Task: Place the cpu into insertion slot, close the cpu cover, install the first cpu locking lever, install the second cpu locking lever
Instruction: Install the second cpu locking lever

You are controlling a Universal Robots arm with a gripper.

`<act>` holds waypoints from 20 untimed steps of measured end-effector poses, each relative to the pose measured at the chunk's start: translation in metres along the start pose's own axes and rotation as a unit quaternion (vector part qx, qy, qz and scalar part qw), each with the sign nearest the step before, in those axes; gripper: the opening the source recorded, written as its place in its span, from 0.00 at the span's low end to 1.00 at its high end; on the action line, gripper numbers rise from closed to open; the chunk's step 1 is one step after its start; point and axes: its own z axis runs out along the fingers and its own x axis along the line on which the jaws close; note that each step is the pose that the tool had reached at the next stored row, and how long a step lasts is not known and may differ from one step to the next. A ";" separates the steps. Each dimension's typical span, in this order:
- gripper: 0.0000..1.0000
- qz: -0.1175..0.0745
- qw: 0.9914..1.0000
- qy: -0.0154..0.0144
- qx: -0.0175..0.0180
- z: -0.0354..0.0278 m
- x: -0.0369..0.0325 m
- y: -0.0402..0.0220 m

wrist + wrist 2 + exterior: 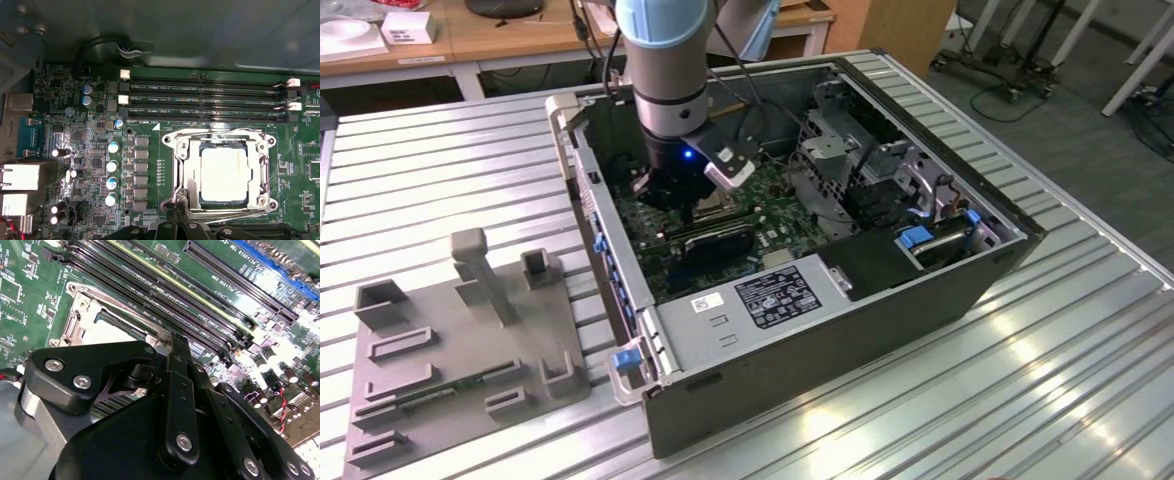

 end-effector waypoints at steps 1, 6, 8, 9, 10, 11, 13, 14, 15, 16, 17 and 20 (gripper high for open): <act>0.11 0.000 1.000 0.000 0.000 0.0001 0.0000 0.0001; 0.11 0.000 1.000 0.000 0.000 -0.0001 0.0001 0.0000; 0.11 0.000 1.000 0.000 0.000 -0.0001 0.0001 0.0000; 0.11 0.000 1.000 0.000 0.000 0.0000 0.0001 0.0000; 0.11 0.000 1.000 0.000 0.000 -0.0001 0.0001 0.0000; 0.11 0.000 1.000 0.000 0.000 -0.0007 0.0001 0.0000; 0.11 0.001 1.000 0.000 0.000 -0.0042 -0.0004 0.0003; 0.11 0.001 1.000 0.000 0.000 -0.0064 -0.0006 0.0005; 0.11 0.001 1.000 0.000 0.000 -0.0089 -0.0009 0.0007; 0.11 0.002 1.000 0.000 0.000 -0.0111 -0.0012 0.0008; 0.11 0.002 1.000 0.000 0.000 -0.0131 -0.0014 0.0010; 0.11 0.002 1.000 0.000 0.001 -0.0192 -0.0021 0.0015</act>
